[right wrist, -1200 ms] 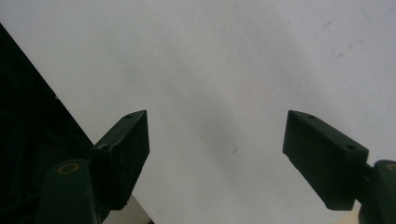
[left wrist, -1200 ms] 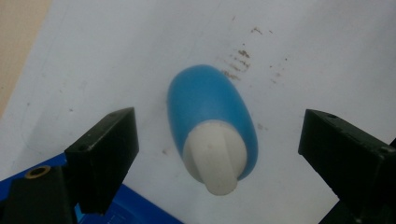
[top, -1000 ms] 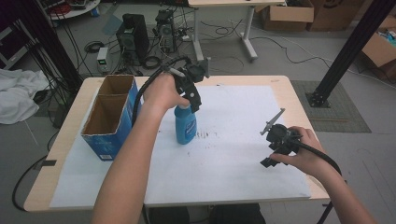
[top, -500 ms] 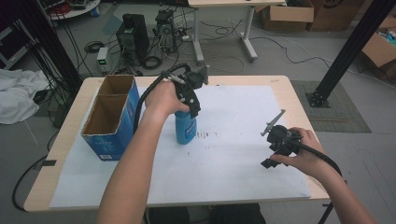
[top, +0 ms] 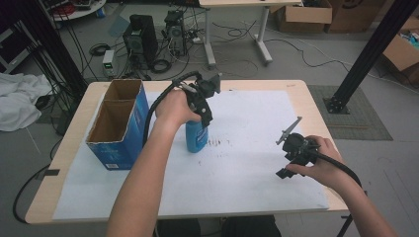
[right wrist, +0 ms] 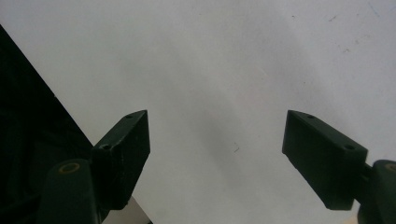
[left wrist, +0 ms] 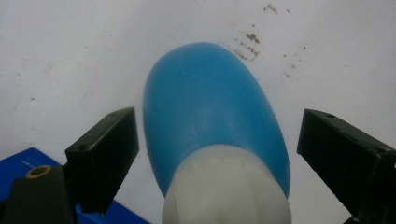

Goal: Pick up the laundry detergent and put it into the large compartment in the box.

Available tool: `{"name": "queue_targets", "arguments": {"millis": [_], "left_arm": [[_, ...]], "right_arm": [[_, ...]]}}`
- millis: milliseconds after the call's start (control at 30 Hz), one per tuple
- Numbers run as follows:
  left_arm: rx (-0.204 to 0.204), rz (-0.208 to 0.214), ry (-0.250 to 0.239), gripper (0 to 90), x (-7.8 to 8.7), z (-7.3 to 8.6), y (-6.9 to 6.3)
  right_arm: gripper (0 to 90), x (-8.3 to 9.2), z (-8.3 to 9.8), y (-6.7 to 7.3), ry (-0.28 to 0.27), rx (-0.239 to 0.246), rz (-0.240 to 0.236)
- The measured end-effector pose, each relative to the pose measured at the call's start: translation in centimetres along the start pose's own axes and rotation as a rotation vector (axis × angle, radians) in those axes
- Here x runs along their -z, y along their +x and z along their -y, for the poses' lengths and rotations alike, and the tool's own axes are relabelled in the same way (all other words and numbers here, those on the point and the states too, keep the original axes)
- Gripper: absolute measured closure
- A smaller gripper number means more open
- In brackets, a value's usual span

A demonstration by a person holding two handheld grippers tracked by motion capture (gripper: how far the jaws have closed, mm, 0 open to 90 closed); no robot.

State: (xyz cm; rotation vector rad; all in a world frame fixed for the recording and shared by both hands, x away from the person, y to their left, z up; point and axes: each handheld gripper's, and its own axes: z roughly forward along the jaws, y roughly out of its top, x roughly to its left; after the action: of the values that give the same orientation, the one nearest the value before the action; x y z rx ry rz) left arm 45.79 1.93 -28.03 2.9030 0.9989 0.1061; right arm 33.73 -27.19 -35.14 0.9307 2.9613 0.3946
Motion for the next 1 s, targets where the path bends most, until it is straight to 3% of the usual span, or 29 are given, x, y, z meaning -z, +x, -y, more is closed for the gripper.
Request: {"name": "queue_targets", "arguments": {"millis": [1000], "left_arm": [[0.038,0.021,0.014,19.1,-1.2,0.1,0.0]], "right_arm": [[23.3,-0.1,0.2,0.0,-0.003,-0.002,0.005]]}}
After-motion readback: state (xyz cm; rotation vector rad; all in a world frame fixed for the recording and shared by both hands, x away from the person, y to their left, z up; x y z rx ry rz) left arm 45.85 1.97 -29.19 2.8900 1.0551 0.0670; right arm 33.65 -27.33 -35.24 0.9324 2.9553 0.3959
